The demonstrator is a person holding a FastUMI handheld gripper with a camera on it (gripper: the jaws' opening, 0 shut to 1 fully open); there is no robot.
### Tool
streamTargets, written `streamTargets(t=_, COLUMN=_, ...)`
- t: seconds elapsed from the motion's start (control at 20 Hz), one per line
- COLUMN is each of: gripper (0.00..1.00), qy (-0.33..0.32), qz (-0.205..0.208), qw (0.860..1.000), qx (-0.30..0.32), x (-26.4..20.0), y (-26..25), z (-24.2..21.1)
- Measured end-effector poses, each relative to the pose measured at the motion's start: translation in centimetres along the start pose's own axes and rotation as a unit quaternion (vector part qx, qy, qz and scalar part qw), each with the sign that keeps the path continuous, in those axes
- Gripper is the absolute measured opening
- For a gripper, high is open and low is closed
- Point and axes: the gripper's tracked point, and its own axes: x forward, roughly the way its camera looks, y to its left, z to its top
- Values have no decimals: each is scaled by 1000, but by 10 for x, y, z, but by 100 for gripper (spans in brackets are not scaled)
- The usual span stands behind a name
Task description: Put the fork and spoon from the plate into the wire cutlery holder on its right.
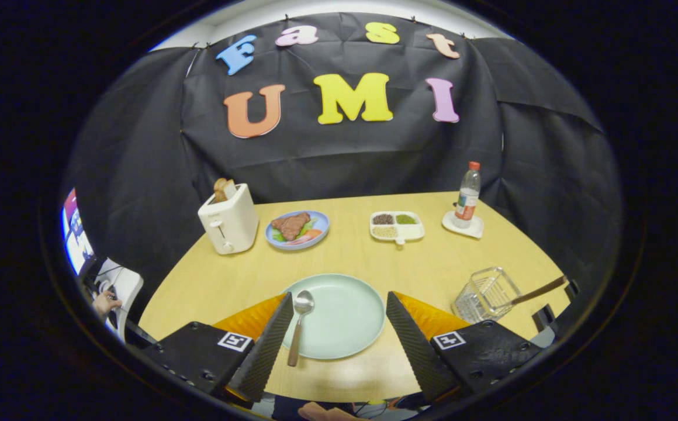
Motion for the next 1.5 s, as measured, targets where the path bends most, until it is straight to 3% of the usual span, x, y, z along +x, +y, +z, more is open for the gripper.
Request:
streamTargets(t=0.7, gripper=96, qy=158, qz=-17, qw=987, qx=-1, x=84, y=32, z=-79)
streamTargets(t=0.95, gripper=91, qy=193, qz=-10, qw=981, qx=-13, x=96, y=40, z=-90)
streamTargets(t=1.05, gripper=74, qy=208, qz=-13, qw=978, qx=-24, x=98, y=41, z=-96)
streamTargets(t=1.2, gripper=73, qy=218, qz=-10, qw=975, qx=-31, x=99, y=43, z=-96)
streamTargets(t=1.3, gripper=55, qy=232, qz=-11, qw=972, qx=-38, x=101, y=42, z=-102)
streamTargets(t=1.45, gripper=48, qy=236, qz=-1, qw=971, qx=-33, x=106, y=44, z=-105)
streamTargets(t=1.5, gripper=36, qy=247, qz=-1, qw=969, qx=-30, x=107, y=43, z=-110)
